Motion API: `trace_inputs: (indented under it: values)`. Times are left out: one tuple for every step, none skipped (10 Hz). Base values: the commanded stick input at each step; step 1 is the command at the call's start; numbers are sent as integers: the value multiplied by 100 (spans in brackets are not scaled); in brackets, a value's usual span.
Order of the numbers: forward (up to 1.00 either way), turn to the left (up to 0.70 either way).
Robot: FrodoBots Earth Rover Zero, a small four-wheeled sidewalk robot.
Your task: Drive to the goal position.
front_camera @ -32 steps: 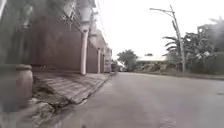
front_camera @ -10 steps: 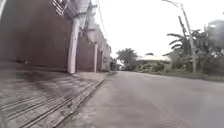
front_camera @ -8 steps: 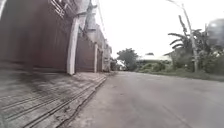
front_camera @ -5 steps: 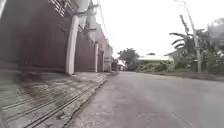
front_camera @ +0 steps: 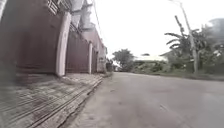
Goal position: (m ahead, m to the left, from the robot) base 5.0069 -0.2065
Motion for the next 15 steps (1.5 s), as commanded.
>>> trace_inputs:
  values:
    - [70, 0]
    - [70, 0]
    - [70, 0]
    - [70, 0]
    - [70, -18]
    - [70, -33]
    - [70, -34]
    - [70, -34]
    - [70, -19]
    - [70, 0]
    - [70, 0]
    - [70, 0]
    - [70, 0]
    - [70, 0]
    - [70, 0]
